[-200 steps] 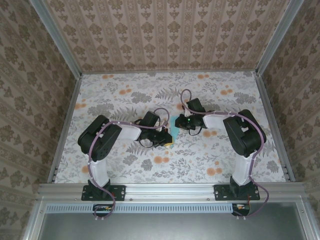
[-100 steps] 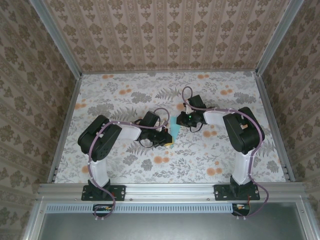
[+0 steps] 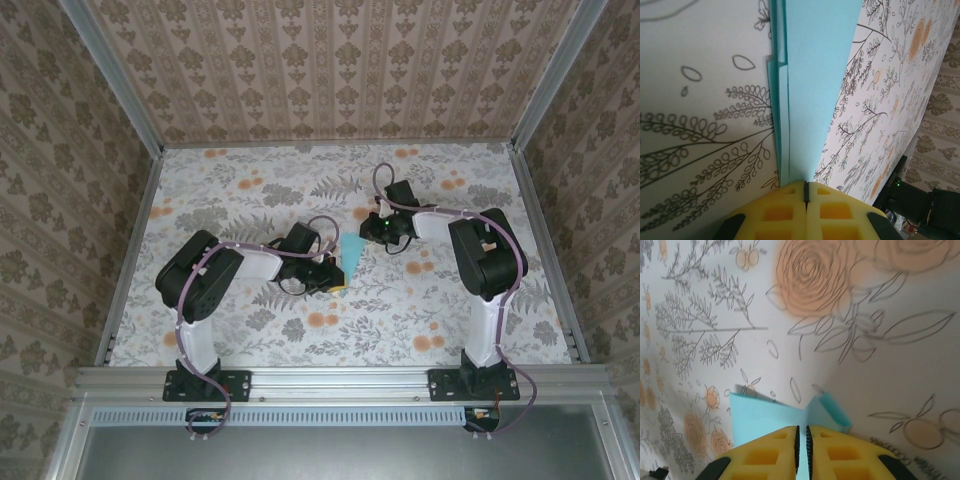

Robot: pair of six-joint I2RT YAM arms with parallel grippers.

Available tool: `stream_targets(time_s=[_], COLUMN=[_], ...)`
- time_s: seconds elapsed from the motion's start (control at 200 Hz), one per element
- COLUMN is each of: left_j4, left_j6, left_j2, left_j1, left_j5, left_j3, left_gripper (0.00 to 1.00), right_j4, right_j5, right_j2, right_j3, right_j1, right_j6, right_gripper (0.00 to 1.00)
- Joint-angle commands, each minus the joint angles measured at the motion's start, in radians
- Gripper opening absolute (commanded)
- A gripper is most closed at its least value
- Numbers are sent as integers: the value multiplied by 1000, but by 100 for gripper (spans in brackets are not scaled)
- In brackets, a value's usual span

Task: Fold a paper plane with a square sheet of paper (fold left side to right side)
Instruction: Fold the wing for the fifth time at the center of the table.

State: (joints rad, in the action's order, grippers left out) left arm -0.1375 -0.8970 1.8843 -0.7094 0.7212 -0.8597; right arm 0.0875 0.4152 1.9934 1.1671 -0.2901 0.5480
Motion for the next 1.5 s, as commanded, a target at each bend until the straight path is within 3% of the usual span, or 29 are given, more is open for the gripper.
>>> stream_targets(time_s=[0.0,0.475,0.69,1.015,1.28,1.49], left_j4=[175,160,158,166,169,173], left_j6=[12,6,7,12,13,13], left_j2=[62,41,26,17,17,16], left_j1=[-11,-15,-16,-19,-20,-21], left_j5=[-65,-71,-71,-104,-106,-106], left_j3=[39,50,51,51,47,45], left_gripper=[0,0,0,0,0,0], right_j4=[19,49,44,-62,-156,-173], right_j5=[-41,-43,-35,19,33,27], right_j2=[33,60,-65,-274,-288,-266], right_j3=[38,128,80,-168,-302,-337], right_j1=[15,57,48,-62,-185,-219], right_j6=[-25,-23,-12,106,226,254], right_gripper=[16,16,16,16,15,14])
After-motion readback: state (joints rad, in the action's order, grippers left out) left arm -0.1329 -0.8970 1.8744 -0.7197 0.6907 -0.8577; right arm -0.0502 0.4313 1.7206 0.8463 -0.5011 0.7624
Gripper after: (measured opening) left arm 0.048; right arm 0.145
